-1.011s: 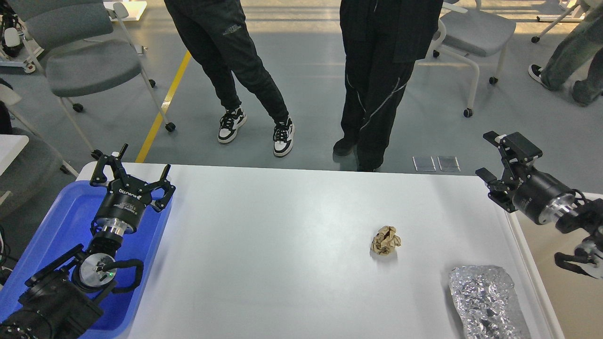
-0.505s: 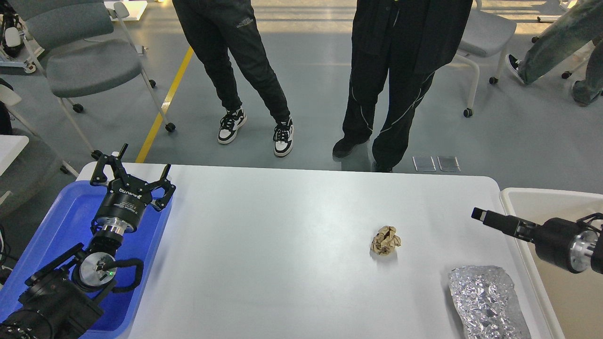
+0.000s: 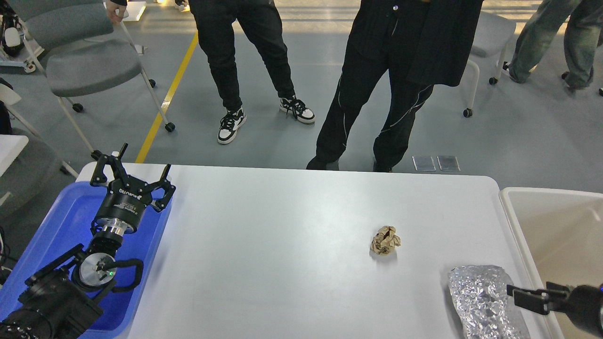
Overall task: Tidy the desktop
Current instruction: 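Lower the right gripper onto the silver foil and close on it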
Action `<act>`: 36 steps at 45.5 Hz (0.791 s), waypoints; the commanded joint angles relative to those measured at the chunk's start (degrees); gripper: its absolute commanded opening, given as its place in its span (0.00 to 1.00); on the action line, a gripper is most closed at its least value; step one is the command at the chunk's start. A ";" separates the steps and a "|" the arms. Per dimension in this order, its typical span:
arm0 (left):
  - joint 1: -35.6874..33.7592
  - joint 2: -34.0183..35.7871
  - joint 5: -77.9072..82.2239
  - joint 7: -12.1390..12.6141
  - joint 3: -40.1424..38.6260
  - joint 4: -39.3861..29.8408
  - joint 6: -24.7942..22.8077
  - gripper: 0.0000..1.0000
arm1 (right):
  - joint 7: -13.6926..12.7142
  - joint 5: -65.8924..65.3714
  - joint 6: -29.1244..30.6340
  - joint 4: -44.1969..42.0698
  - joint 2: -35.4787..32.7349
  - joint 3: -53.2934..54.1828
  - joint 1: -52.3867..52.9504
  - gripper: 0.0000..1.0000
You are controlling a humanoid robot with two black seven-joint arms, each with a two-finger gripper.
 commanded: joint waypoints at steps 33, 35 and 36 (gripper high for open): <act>-0.01 0.00 -0.01 0.00 0.00 0.00 0.00 1.00 | 0.20 4.64 -8.47 -11.39 8.26 -7.88 -0.70 0.91; -0.01 0.00 -0.01 0.00 0.00 0.00 0.00 1.00 | 0.20 4.64 -8.47 -11.48 8.61 -7.88 -0.61 0.90; -0.01 0.00 -0.01 0.00 0.00 0.00 0.00 1.00 | 0.20 4.64 -8.56 -11.48 8.79 -7.88 -0.61 0.90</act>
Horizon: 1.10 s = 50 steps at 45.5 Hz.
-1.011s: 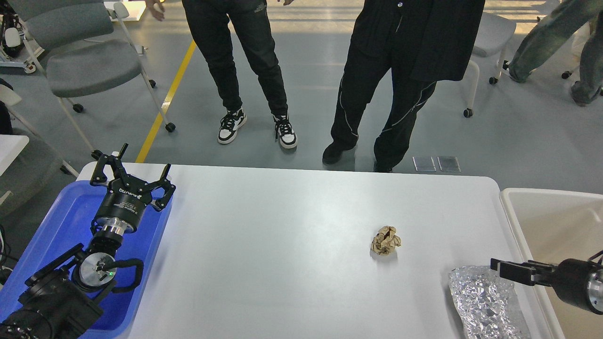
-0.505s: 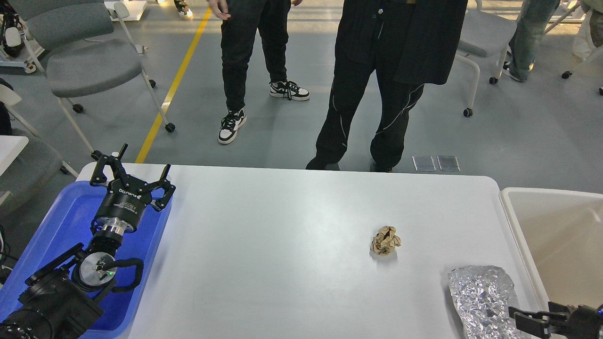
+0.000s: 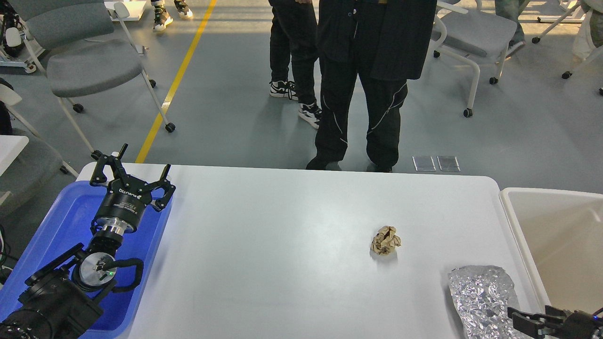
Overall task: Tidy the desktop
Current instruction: 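Lower the right gripper onto the silver foil and close on it, then lift the silver foil wad with the right gripper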
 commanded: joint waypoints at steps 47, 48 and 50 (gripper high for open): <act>-0.02 0.00 -0.01 0.00 0.00 0.00 0.00 1.00 | 0.16 6.60 -0.54 -3.91 4.54 -0.42 0.41 0.00; -0.02 0.00 -0.01 0.00 0.00 0.00 0.00 1.00 | 0.25 6.60 -0.54 -3.82 4.45 -0.42 0.49 0.00; -0.02 0.00 -0.01 0.00 0.00 0.00 0.00 1.00 | 0.33 6.51 -0.45 -3.47 4.19 -0.51 0.50 0.00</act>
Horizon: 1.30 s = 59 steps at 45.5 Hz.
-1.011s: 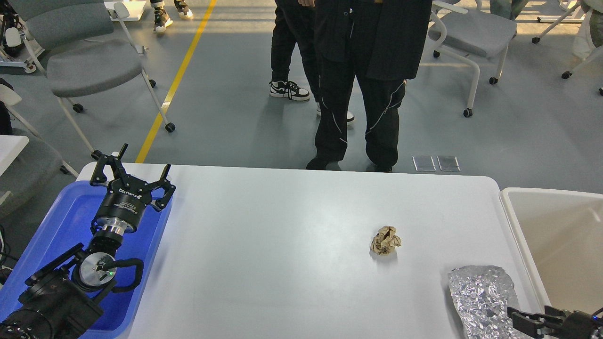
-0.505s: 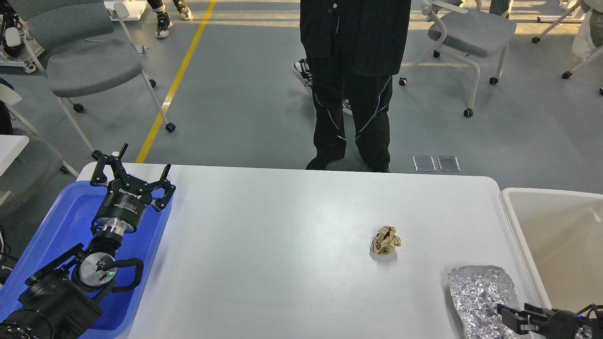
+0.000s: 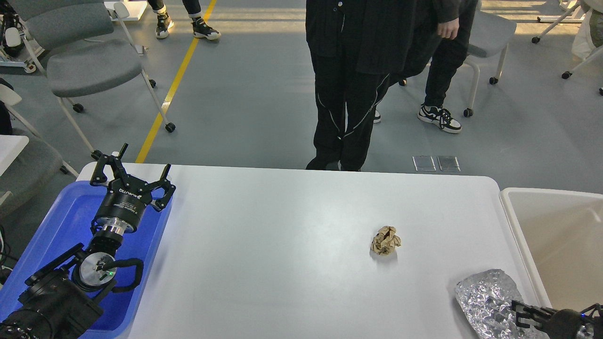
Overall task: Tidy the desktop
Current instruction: 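Lift the silver foil wad with the right gripper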
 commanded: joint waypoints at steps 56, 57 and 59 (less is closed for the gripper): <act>0.00 0.00 -0.01 0.00 0.00 0.00 0.00 1.00 | 5.84 16.90 35.60 33.82 -34.82 -5.02 41.76 0.00; 0.00 0.00 -0.01 0.00 0.00 0.00 0.00 1.00 | 5.84 16.90 35.60 33.82 -34.82 -5.02 41.76 0.00; 0.00 0.00 -0.01 0.00 0.00 0.00 0.00 1.00 | 5.84 16.90 35.60 33.82 -34.82 -5.11 41.76 0.00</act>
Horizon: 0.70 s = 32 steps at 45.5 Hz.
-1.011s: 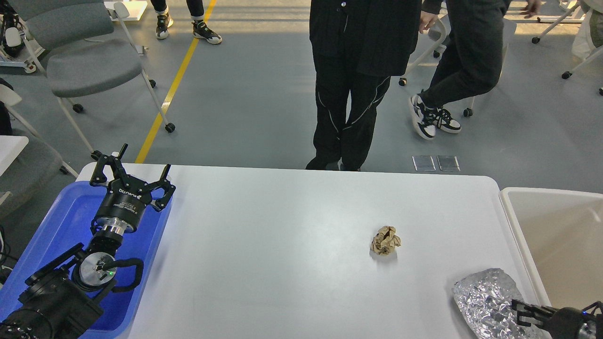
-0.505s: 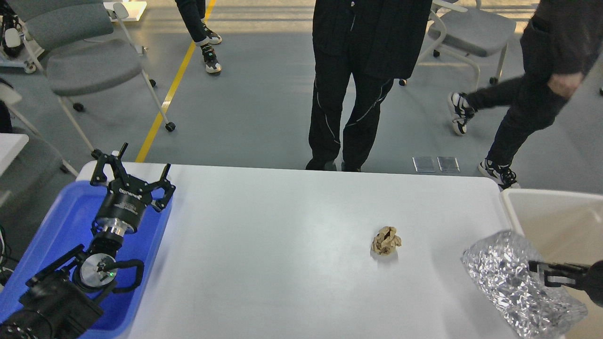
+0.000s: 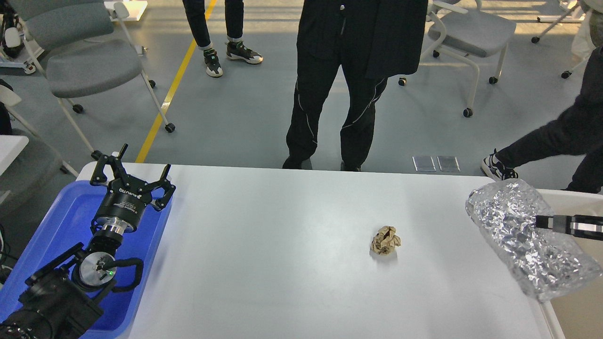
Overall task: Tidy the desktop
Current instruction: 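Lift the silver foil wad with the right gripper, then carry the foil with the right gripper over the white bin and release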
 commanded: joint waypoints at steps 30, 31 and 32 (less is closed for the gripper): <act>0.00 0.00 -0.04 0.00 0.00 0.00 0.00 1.00 | 0.90 18.92 -7.57 -13.41 1.53 -3.93 -3.92 0.00; 0.00 0.00 -0.04 0.00 0.00 0.00 0.00 1.00 | 0.90 21.02 -8.62 -14.90 2.32 -3.93 -5.32 0.00; 0.00 0.00 -0.04 0.00 0.00 0.00 0.00 1.00 | 0.90 22.26 -9.41 -15.96 3.02 -3.93 -6.20 0.00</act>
